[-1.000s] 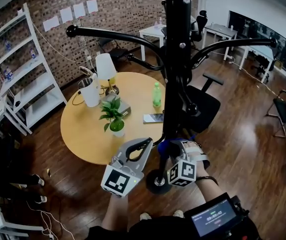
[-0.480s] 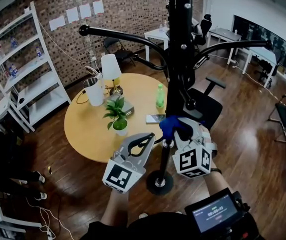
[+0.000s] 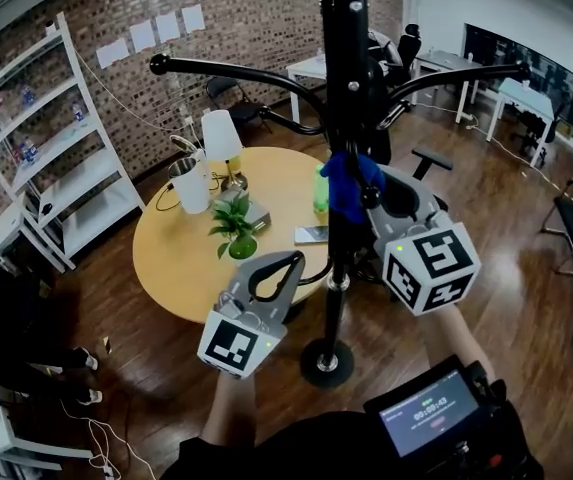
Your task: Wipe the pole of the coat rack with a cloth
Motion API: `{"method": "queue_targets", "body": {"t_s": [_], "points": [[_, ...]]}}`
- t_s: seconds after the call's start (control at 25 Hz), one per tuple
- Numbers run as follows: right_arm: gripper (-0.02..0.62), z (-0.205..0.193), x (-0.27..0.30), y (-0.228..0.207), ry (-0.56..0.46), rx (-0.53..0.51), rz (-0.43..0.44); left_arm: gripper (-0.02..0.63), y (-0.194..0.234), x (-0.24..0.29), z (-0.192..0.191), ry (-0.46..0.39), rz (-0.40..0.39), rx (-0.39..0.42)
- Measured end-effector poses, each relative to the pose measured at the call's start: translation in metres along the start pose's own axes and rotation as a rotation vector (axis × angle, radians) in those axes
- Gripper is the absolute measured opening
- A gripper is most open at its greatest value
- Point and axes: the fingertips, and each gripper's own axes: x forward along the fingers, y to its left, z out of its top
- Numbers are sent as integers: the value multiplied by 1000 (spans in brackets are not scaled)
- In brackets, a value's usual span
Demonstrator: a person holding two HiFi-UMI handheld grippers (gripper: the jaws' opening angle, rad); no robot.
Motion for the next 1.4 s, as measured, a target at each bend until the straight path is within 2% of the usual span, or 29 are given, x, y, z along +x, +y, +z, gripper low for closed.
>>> {"method": "queue_targets", "body": {"t_s": [0.12, 0.4, 0.64, 0.8, 0.92, 1.04, 1.24, 1.4], "points": [[52, -14, -1, 6, 24, -135, -25, 3, 1, -1, -3, 10, -4, 7], [52, -93, -11, 27, 174, -311, 11, 3, -5, 6, -16, 14, -18, -33], [52, -176, -22, 51, 355, -469, 97, 3, -15, 11, -25, 34, -43, -30], [51, -232, -28, 66, 474, -567, 169, 3, -14, 5, -31, 32, -25, -63], [51, -264, -34, 71, 562, -661, 215, 3, -15, 3, -34, 42, -19, -69], [52, -280, -37, 72, 606, -747, 220, 3, -14, -4, -40, 54, -9, -82], [52, -288, -38, 73, 648, -791, 222, 3, -8, -15, -43, 55, 13, -86], [52, -277, -37, 69, 639, -704, 201, 3, -6, -19, -44, 51, 17, -100]]}}
